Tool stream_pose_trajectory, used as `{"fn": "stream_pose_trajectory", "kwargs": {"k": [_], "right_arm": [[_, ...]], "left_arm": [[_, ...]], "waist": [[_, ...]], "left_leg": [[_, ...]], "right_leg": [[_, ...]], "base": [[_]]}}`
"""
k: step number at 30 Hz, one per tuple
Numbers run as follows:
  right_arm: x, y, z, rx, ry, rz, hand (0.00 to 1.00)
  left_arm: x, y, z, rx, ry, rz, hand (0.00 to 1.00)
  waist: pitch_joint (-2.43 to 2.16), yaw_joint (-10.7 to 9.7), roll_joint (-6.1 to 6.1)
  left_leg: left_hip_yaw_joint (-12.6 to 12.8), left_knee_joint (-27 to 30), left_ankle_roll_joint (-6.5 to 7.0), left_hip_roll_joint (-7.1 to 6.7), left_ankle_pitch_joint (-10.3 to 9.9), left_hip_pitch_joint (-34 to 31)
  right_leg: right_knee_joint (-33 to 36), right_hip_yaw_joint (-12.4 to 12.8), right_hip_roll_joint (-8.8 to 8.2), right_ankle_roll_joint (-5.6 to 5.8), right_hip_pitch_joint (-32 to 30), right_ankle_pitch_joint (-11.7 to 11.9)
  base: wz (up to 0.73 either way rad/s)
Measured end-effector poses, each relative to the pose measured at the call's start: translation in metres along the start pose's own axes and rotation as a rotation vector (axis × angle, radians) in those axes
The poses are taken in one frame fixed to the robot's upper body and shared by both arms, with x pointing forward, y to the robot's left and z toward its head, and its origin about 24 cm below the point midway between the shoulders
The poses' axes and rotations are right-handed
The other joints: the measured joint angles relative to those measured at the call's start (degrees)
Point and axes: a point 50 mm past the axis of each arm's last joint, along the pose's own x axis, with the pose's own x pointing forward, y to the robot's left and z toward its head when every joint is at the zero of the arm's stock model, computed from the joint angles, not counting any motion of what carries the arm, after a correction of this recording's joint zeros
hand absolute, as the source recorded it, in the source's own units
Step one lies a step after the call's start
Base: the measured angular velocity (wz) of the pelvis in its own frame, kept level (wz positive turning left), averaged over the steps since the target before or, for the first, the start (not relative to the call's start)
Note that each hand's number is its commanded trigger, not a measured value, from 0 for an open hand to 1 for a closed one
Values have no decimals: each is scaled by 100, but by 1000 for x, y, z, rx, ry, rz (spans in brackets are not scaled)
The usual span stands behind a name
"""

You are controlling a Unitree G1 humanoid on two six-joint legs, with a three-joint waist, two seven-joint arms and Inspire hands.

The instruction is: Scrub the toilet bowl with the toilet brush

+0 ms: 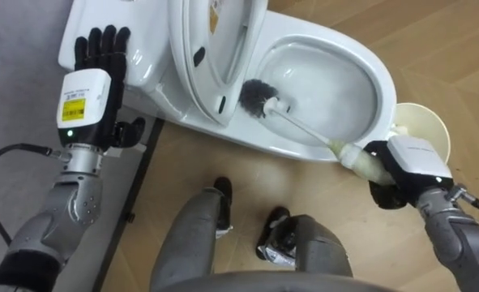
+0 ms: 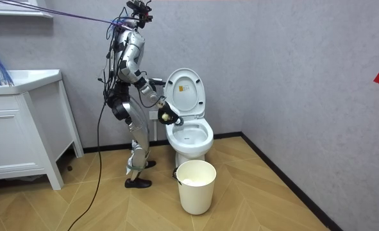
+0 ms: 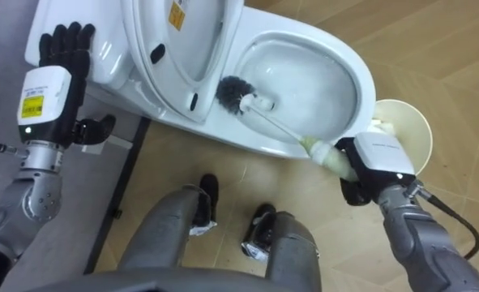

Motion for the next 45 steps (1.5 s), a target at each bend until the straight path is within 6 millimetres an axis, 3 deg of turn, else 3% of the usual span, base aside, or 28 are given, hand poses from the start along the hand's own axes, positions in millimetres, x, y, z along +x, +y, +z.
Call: {"fn": "stream_pose_trajectory", "kwargs": {"k": [7,10,13,21,27,31,38,45], "right_arm": [[5,-1,-5,-12,14,26,100],[9,4,-12,-28,40,54,100],[12,10,-23,-26,84,90,100],[16,24,-49,198,262,198,100],[12,33,-69,265,412,259,100],[10,35,-72,275,427,271,100],[9,33,-77,295,460,252,100],[23,20,-71,126,405,232,100]], "left_arm": [[0,2,0,-1,-9,-3,0],[4,5,2,5,-29,0,0],[6,5,5,1,-43,1,0],[9,5,8,6,-52,-2,0],[9,7,8,11,-47,6,0],[7,8,7,12,-44,18,0],[4,9,5,21,-26,27,0],[12,10,7,29,-37,30,0]], "waist": [[14,7,-26],[3,5,-6],[22,8,-37],[42,-8,-51],[65,-1,-88],[81,-42,-122],[53,-126,-133],[65,-77,-85]], "left_leg": [[-21,71,-2,3,-1,-27],[-90,119,-5,-13,-5,-84],[-112,113,13,-34,-17,-82],[-131,148,32,-36,-29,-71],[-98,140,32,-23,-29,-75],[-91,137,32,-22,-29,-77],[-84,234,39,-16,-32,-79],[-106,286,54,0,-42,-113]], "right_leg": [[3,-27,7,-2,4,0],[10,-99,7,-6,4,-3],[79,-135,-44,8,16,-42],[87,-159,-49,19,62,-46],[92,-123,-43,17,34,-45],[92,-118,-43,16,29,-45],[112,-132,-47,17,46,-45],[210,-125,-58,15,1,-46]], "base": [[1],[9],[9],[1],[-1],[0],[0],[-1]]}}
